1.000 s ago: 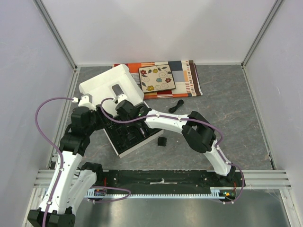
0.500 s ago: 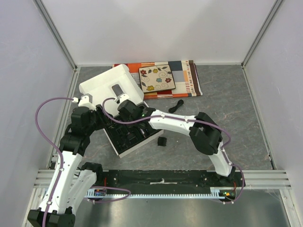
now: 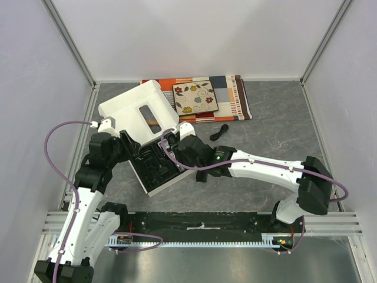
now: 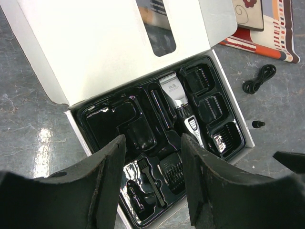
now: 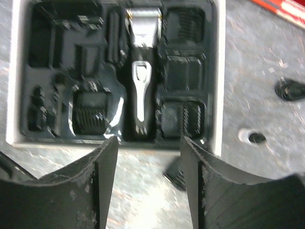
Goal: Sort the hair-cutting tools
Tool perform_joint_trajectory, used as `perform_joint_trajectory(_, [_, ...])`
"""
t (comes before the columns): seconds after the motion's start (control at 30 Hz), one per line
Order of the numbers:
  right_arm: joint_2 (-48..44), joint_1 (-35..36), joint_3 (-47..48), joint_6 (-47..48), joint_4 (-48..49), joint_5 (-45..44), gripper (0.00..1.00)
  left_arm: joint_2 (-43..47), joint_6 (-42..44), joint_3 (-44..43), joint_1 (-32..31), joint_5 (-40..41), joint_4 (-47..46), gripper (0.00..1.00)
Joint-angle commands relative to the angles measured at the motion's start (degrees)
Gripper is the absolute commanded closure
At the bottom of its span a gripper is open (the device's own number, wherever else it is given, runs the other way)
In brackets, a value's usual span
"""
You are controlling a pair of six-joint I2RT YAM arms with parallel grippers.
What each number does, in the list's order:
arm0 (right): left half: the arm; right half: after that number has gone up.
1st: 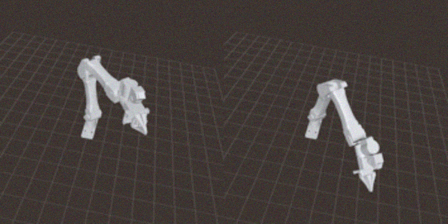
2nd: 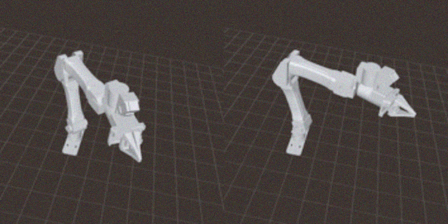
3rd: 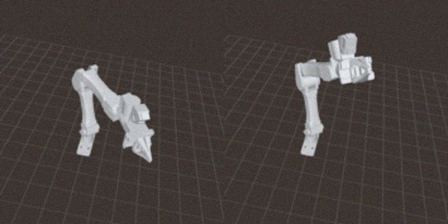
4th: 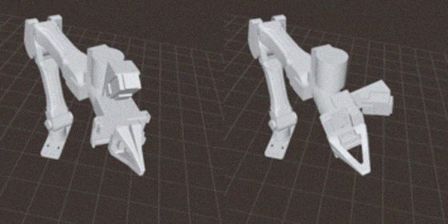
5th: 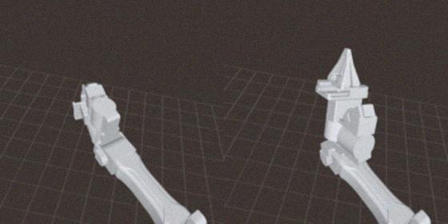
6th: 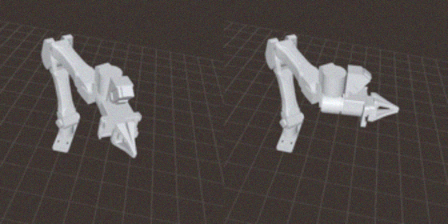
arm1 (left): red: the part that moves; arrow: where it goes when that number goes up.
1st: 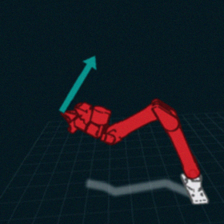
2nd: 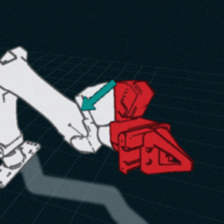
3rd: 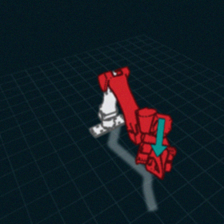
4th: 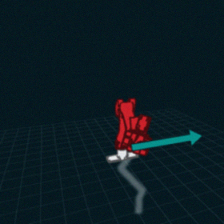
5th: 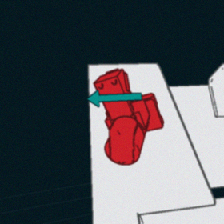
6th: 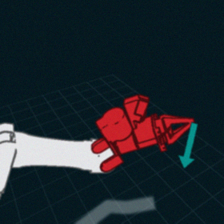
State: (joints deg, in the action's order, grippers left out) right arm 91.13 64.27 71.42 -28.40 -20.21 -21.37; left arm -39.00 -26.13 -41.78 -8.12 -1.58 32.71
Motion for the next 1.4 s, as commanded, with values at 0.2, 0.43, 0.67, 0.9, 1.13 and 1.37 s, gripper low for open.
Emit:
perform_joint_trajectory(0.2, [-10.5,0.0,-12.0,5.1,-3.7,0.0,0.24,-1.0,-0.6,-0.4,-0.1,-0.3,-1.5,0.43])
perform_joint_trajectory(0.43, [-11.1,0.0,-16.8,9.5,-4.1,4.4,0.18,-1.6,-0.5,-0.4,-0.1,-0.8,-1.7,0.43])
perform_joint_trajectory(0.67, [-8.0,-0.7,-18.9,11.7,-1.2,4.7,0.16,-2.3,-0.4,-0.4,-0.1,-1.3,-1.9,0.43])
perform_joint_trajectory(0.9, [-2.4,-3.1,-18.7,2.1,0.6,4.5,0.17,-2.1,-0.4,-0.3,-0.1,-1.8,-1.8,0.43])
perform_joint_trajectory(1.13, [-1.0,-2.9,-18.4,-16.1,-0.7,-3.1,0.20,-1.8,-0.3,-0.4,-0.1,-1.9,-1.9,0.43])
perform_joint_trajectory(1.37, [2.6,-0.9,-16.1,-29.1,-4.6,-7.4,0.20,-1.4,-0.3,-0.4,-0.1,-2.1,-1.9,0.43])
